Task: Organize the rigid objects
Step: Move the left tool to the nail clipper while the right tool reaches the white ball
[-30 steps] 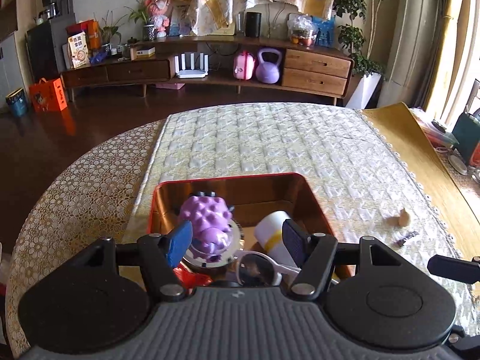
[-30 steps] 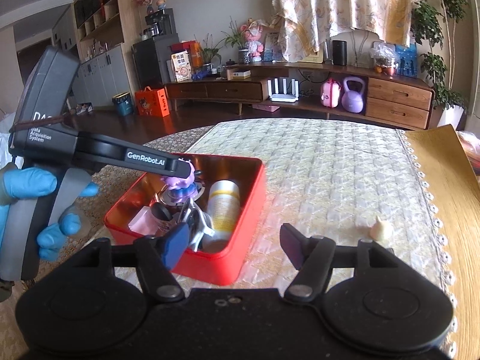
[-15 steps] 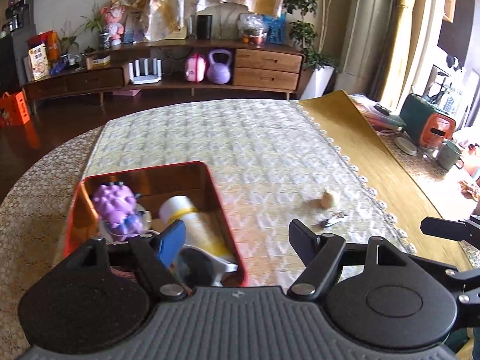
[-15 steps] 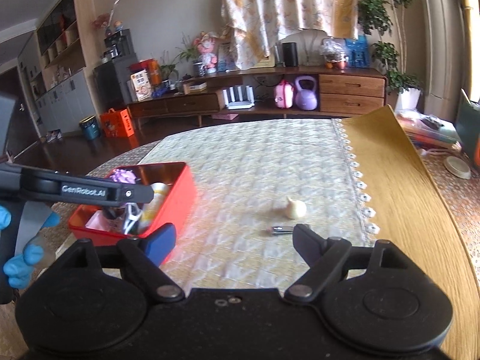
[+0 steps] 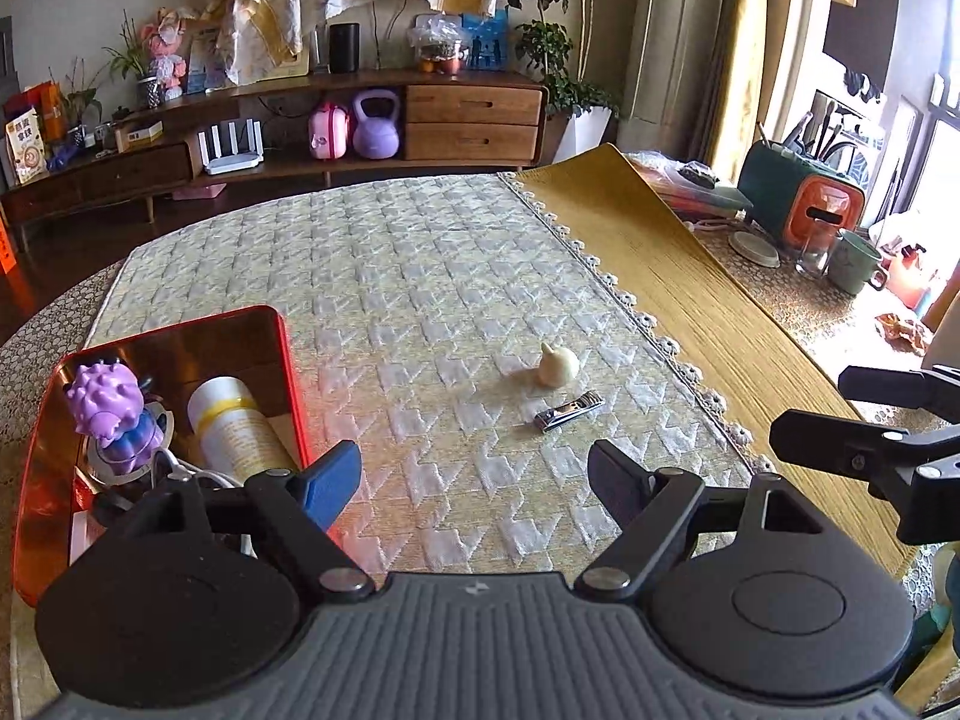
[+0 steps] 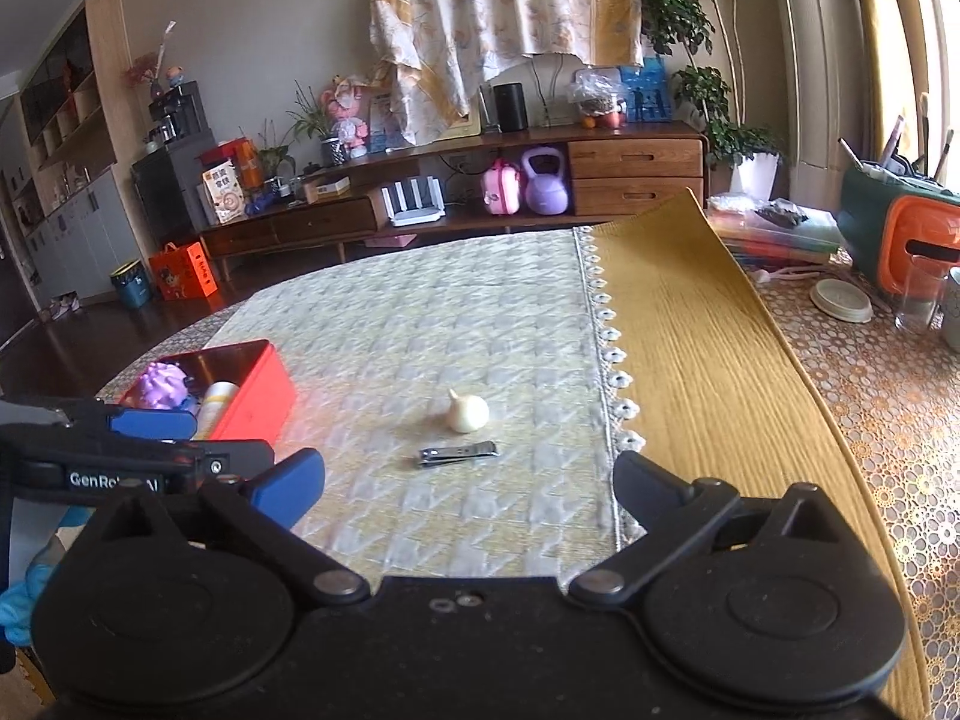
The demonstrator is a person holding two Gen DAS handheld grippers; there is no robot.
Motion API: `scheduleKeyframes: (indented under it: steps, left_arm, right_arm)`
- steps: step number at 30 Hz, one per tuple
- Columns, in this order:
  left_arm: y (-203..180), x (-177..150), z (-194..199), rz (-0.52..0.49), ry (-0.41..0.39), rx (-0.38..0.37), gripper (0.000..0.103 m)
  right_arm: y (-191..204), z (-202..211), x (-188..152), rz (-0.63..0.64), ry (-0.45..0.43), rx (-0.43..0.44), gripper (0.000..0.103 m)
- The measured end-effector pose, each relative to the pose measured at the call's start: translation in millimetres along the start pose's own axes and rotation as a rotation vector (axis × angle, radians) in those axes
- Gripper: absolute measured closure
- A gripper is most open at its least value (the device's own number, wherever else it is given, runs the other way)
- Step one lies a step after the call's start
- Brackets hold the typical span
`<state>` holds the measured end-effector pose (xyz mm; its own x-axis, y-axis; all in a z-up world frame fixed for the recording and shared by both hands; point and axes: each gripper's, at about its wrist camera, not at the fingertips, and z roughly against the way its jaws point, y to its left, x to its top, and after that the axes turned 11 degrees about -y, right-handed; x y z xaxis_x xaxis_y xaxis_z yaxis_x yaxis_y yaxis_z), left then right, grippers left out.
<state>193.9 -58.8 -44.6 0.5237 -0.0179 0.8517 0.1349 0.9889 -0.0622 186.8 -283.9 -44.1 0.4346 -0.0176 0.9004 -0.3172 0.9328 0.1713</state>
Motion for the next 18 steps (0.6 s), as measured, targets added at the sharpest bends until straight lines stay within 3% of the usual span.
scheduleKeyframes:
  steps: [7, 18]
  left_arm:
    - [-18, -7, -22, -0.030, 0.017, -0.011, 0.020]
    - [-35, -12, -64, -0.058, 0.022, -0.041, 0.020]
  right_arm:
    - [-7, -21, 5, 0.048, 0.048, -0.022, 0.000]
    - [-10, -80, 15, 0.092, 0.111, 0.031, 0.004]
